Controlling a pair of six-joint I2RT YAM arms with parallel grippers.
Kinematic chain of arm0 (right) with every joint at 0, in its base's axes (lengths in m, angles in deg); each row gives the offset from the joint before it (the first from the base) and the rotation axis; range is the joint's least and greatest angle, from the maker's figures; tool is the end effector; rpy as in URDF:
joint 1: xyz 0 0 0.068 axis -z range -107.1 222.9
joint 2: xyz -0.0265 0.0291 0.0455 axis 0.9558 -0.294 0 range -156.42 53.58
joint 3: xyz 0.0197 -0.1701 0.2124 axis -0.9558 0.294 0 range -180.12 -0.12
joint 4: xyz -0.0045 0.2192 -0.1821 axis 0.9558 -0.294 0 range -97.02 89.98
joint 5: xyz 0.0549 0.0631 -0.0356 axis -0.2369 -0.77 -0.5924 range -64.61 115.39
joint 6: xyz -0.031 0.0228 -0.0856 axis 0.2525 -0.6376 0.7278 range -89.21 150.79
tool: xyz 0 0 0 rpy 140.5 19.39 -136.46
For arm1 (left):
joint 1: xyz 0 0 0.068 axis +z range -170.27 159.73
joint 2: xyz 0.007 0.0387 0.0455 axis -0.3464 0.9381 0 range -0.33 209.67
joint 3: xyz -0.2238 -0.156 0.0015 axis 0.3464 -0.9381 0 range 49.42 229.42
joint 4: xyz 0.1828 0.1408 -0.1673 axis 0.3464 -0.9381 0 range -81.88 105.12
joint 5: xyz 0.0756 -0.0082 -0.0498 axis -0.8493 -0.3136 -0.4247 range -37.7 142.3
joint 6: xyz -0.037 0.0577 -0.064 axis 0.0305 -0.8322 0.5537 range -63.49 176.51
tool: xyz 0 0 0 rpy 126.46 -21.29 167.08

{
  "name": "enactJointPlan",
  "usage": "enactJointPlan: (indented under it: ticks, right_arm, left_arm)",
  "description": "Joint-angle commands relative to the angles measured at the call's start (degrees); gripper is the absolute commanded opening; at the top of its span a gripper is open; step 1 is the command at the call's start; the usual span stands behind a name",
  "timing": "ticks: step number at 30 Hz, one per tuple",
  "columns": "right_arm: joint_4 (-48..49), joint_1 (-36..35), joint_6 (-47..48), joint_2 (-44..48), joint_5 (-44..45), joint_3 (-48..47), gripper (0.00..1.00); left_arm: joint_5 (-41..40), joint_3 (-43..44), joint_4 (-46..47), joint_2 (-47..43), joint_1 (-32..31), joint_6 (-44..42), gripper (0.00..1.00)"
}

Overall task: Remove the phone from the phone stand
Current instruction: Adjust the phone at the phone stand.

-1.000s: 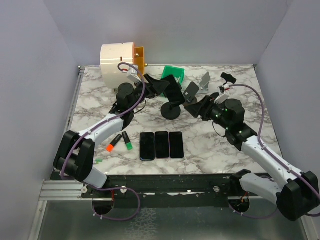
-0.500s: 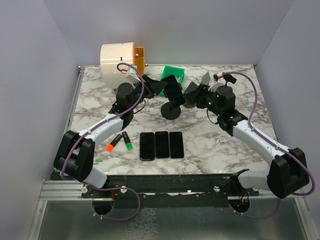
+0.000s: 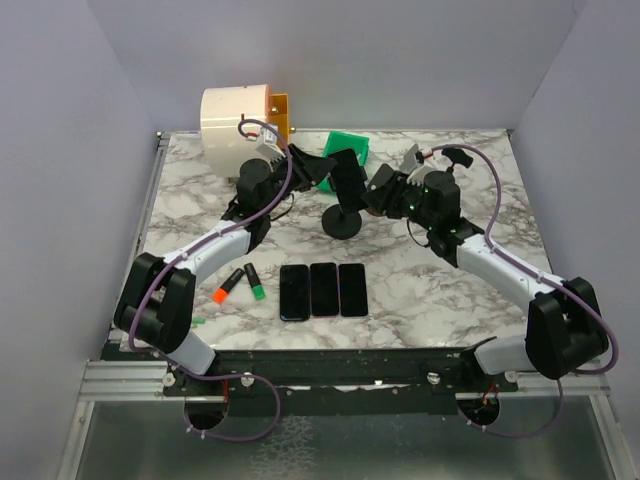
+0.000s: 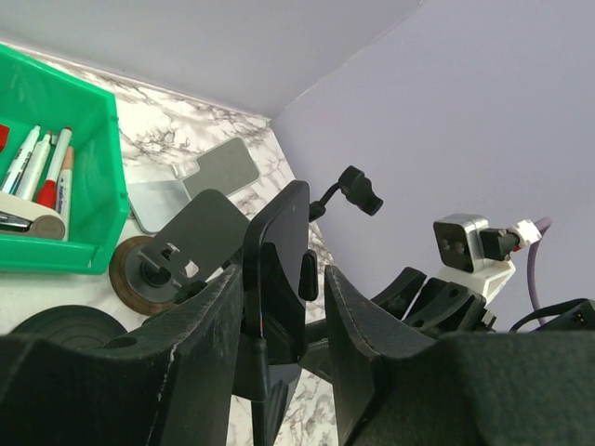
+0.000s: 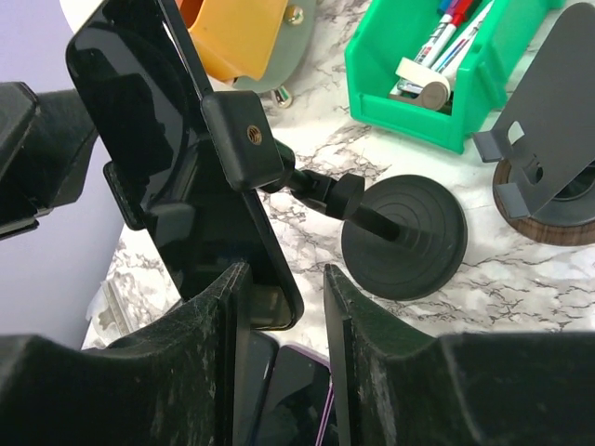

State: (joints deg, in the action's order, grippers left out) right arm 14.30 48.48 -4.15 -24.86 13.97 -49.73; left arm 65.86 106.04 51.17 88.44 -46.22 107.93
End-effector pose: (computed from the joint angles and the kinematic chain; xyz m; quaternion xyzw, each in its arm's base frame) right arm 0.3432 0.1741 0.2552 0.0115 0.7891 0.3700 0.4902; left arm 0.3786 -0.2063 0.2952 -0.0652 0.6802 -0.5165 0.5161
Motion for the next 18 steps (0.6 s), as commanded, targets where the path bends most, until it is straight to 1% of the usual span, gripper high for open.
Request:
enactJointPlan:
  ticks: [1, 10, 18]
  right_arm:
    - [2.0, -0.2, 0.4, -1.7, -3.3, -0.8, 0.40]
    - [3.3, -0.2, -1.1, -2.9, -6.4, -0.1, 0.32]
    - [4.4, -0.2, -2.2, -4.0, -8.2, 0.4, 0.31]
  left_arm:
    - [1.6, 2.3, 0.7, 0.9, 0.0, 0.4, 0.40]
    - [2.4, 3.8, 0.7, 2.5, -0.1, 1.4, 0.40]
    - [3.0, 5.2, 0.7, 3.8, -0.1, 2.0, 0.39]
